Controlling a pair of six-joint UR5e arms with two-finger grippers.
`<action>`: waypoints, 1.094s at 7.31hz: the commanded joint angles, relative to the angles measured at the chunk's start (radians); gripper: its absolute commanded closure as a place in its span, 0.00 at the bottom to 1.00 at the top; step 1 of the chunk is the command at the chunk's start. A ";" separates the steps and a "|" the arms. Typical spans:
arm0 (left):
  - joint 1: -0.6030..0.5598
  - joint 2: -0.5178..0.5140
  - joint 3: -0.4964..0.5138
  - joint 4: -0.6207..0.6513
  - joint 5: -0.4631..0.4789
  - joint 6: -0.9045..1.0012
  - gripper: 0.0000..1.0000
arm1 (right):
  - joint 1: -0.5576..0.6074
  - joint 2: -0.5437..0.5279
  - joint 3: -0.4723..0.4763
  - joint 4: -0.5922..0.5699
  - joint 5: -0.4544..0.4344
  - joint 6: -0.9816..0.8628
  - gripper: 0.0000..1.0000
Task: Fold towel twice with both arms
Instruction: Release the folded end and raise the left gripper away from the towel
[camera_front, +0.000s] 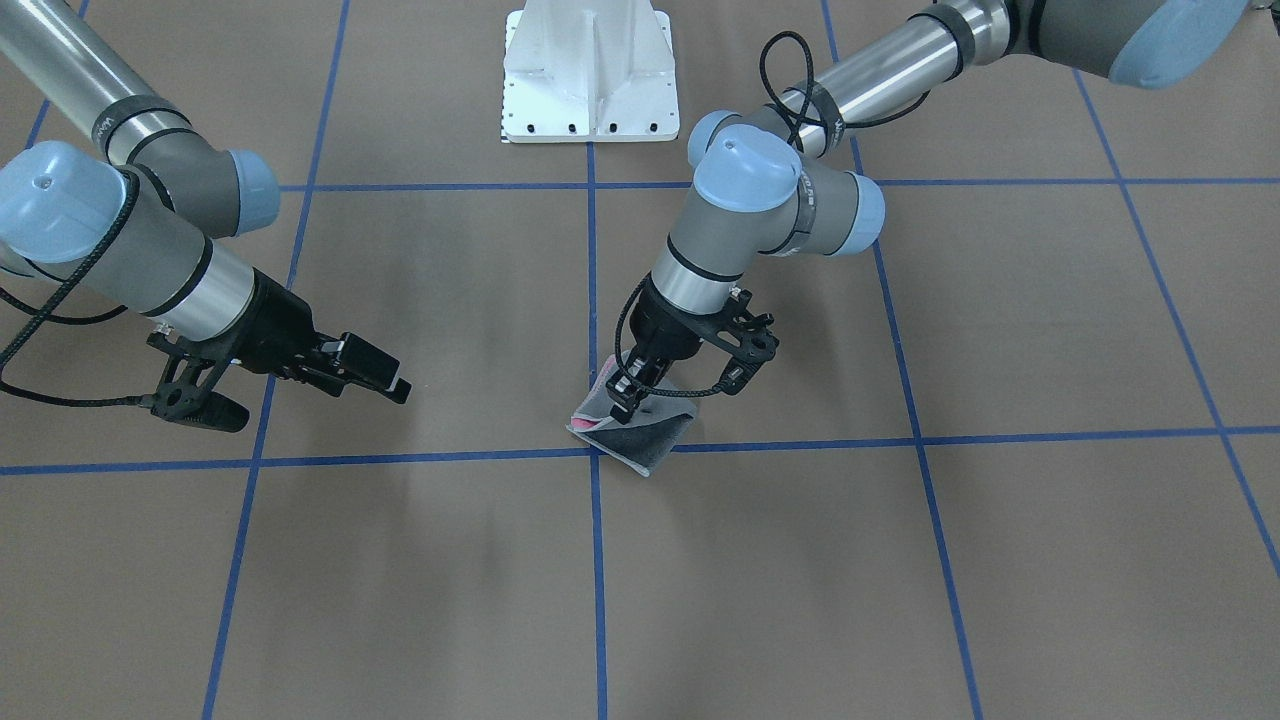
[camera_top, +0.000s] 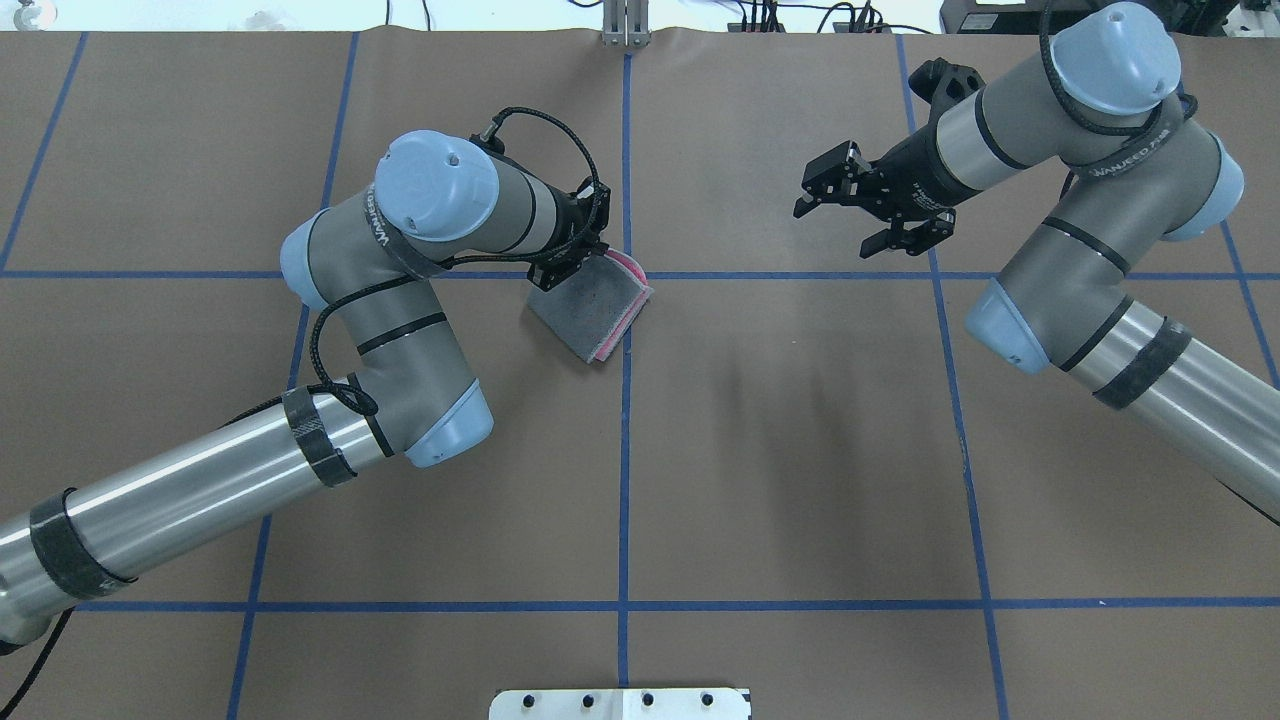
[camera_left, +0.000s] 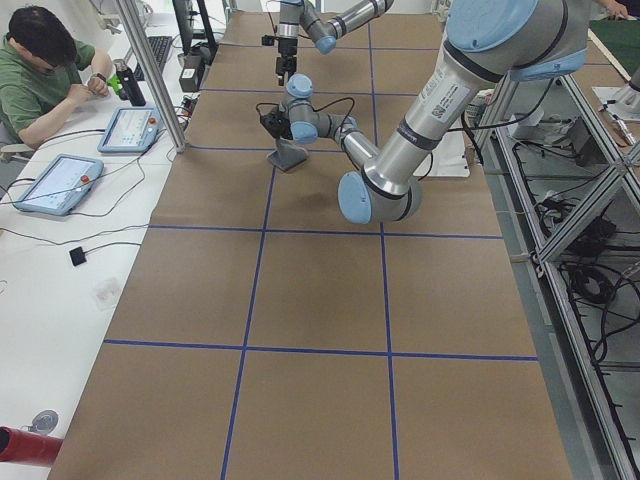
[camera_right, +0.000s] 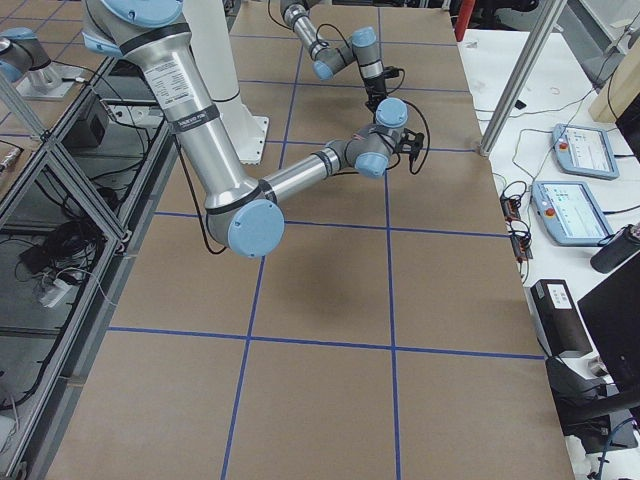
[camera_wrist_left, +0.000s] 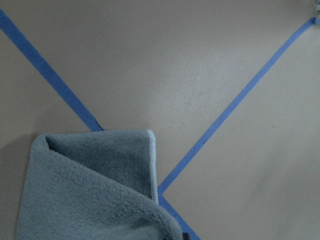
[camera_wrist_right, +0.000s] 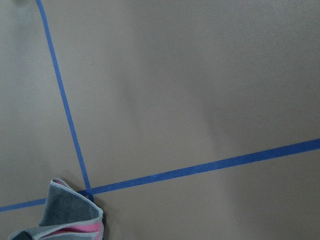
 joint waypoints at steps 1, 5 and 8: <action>-0.015 0.000 0.029 -0.012 0.000 -0.002 1.00 | -0.002 0.000 -0.001 0.000 0.000 0.000 0.00; -0.006 -0.023 0.082 -0.025 0.001 0.001 1.00 | -0.002 0.000 -0.001 0.000 -0.003 0.000 0.00; -0.031 -0.020 0.082 -0.024 0.003 0.005 0.00 | -0.005 0.005 -0.001 -0.002 -0.006 0.003 0.00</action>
